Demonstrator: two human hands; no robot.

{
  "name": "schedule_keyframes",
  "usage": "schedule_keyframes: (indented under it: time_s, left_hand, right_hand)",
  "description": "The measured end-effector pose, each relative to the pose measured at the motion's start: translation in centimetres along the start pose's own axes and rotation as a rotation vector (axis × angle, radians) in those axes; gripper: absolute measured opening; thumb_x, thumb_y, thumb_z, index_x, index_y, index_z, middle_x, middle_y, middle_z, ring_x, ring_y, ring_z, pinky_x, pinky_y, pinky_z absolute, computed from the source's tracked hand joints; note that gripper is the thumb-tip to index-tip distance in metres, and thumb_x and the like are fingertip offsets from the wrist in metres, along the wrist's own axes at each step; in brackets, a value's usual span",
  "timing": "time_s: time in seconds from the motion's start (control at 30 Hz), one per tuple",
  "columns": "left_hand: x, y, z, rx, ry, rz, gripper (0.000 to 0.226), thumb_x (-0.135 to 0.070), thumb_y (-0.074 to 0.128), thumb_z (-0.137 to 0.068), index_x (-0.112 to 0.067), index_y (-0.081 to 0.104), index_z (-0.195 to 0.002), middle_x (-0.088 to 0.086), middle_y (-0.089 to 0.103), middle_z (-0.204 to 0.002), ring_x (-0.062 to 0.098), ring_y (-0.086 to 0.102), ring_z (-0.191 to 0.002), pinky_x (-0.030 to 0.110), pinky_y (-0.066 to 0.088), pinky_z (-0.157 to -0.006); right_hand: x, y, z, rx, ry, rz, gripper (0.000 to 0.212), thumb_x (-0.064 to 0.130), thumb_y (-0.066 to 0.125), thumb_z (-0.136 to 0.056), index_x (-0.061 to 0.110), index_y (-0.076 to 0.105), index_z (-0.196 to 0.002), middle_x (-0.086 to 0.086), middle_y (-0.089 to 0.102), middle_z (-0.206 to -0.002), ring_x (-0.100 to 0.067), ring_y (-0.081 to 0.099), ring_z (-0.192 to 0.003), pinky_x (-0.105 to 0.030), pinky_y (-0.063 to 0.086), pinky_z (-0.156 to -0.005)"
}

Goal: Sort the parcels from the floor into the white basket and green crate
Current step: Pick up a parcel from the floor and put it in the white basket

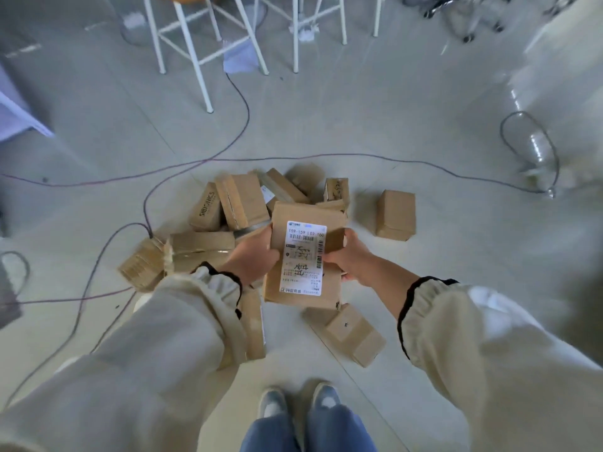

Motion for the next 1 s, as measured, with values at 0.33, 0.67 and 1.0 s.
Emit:
schedule_keyframes:
  time_s: [0.33, 0.67, 1.0]
  left_hand:
    - [-18.3, -16.1, 10.6, -0.129, 0.181, 0.138, 0.038, -0.037, 0.07, -0.079, -0.038, 0.052, -0.112, -0.027, 0.063, -0.088, -0.009, 0.059, -0.088, 0.007, 0.046, -0.062]
    - [-28.0, -22.4, 14.3, -0.235, 0.295, 0.1, 0.041, -0.037, 0.063, -0.079, -0.043, 0.055, -0.119, -0.025, 0.059, -0.102, 0.005, 0.058, -0.095, 0.022, 0.046, -0.076]
    - [-30.8, -24.5, 16.5, -0.242, 0.316, 0.102, 0.043, -0.035, 0.058, -0.079, -0.043, 0.056, -0.121, -0.021, 0.062, -0.115, 0.006, 0.059, -0.099, 0.021, 0.047, -0.073]
  right_hand:
    - [14.5, -11.6, 19.0, -0.095, -0.168, 0.03, 0.059, 0.008, 0.066, -0.083, 0.023, 0.036, -0.131, -0.002, 0.051, -0.096, -0.016, 0.054, -0.075, -0.025, 0.045, -0.044]
    - [20.8, -19.1, 27.3, -0.21, -0.315, 0.026, 0.07, 0.011, 0.068, -0.082, 0.025, 0.029, -0.138, 0.006, 0.047, -0.086, -0.016, 0.055, -0.077, -0.019, 0.039, -0.034]
    - [22.0, -21.0, 30.1, -0.238, -0.401, 0.021, 0.065, 0.015, 0.069, -0.08, 0.025, 0.034, -0.134, 0.002, 0.055, -0.091, -0.023, 0.057, -0.082, -0.025, 0.044, -0.044]
Point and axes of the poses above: each hand's wrist, its own z-axis away from the middle knuckle, its own y-axis out of the palm, x = y × z, the point moved 7 cm from there along -z, towards the middle knuckle
